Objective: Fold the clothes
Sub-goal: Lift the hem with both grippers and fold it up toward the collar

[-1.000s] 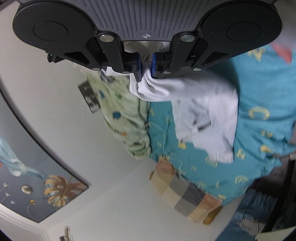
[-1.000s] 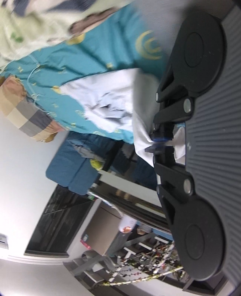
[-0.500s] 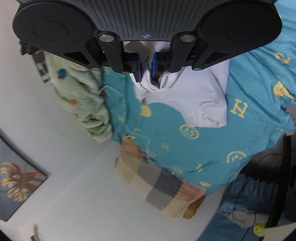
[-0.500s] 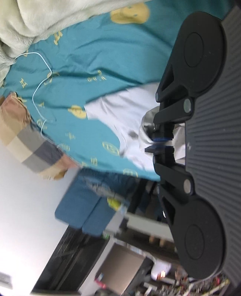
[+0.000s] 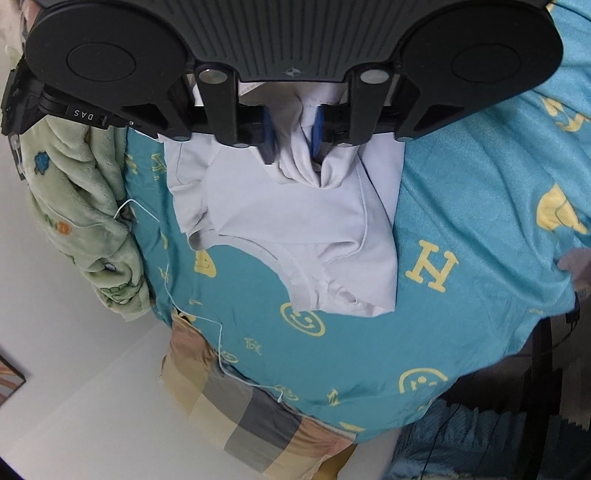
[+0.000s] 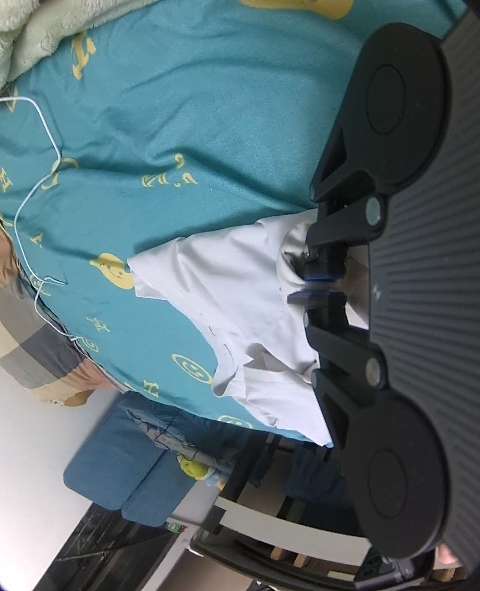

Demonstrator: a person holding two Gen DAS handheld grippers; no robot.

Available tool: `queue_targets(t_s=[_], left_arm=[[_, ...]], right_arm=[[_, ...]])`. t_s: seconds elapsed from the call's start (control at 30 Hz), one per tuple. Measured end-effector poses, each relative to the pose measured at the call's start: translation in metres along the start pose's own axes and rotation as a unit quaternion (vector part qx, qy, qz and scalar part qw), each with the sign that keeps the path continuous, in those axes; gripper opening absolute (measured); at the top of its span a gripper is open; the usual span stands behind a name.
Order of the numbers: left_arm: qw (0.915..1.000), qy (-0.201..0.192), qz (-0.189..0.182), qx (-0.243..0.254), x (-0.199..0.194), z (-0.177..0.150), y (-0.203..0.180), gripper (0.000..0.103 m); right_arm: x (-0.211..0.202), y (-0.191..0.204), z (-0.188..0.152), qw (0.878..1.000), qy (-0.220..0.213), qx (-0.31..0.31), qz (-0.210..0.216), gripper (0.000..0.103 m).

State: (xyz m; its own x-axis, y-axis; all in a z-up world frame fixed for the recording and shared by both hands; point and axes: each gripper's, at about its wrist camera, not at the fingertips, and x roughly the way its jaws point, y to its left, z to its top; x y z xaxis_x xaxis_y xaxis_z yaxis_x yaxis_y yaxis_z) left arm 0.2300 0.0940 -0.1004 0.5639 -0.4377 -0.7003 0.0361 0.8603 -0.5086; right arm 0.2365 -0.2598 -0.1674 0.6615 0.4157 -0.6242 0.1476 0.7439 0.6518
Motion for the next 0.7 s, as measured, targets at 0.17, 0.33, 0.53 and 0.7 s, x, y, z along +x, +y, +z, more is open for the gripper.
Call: queue_targets(t_s=[0.17,0.33,0.53,0.7], left_arm=[[0.9994,-0.014,0.026,0.019,-0.021,-0.011,-0.014,0.066],[0.998,-0.02,0.045,0.04,-0.039,-0.026,-0.024,0.076],[0.9958,-0.022,0.063,0.063,-0.06,-0.044,-0.03,0.078],[0.9956,-0.009,0.065,0.067,-0.064,-0.055,-0.027,0.078]], right_arm=[[-0.015,0.011,-0.005,1.0,-0.013,-0.013,-0.008,0.03],[-0.037,0.018,-0.014,0.999,-0.035,-0.011,0.001,0.07],[-0.069,0.03,-0.036,0.999,-0.031,-0.021,-0.003,0.07],[-0.075,0.028,-0.054,0.997,-0.001,-0.05,-0.059,0.07]])
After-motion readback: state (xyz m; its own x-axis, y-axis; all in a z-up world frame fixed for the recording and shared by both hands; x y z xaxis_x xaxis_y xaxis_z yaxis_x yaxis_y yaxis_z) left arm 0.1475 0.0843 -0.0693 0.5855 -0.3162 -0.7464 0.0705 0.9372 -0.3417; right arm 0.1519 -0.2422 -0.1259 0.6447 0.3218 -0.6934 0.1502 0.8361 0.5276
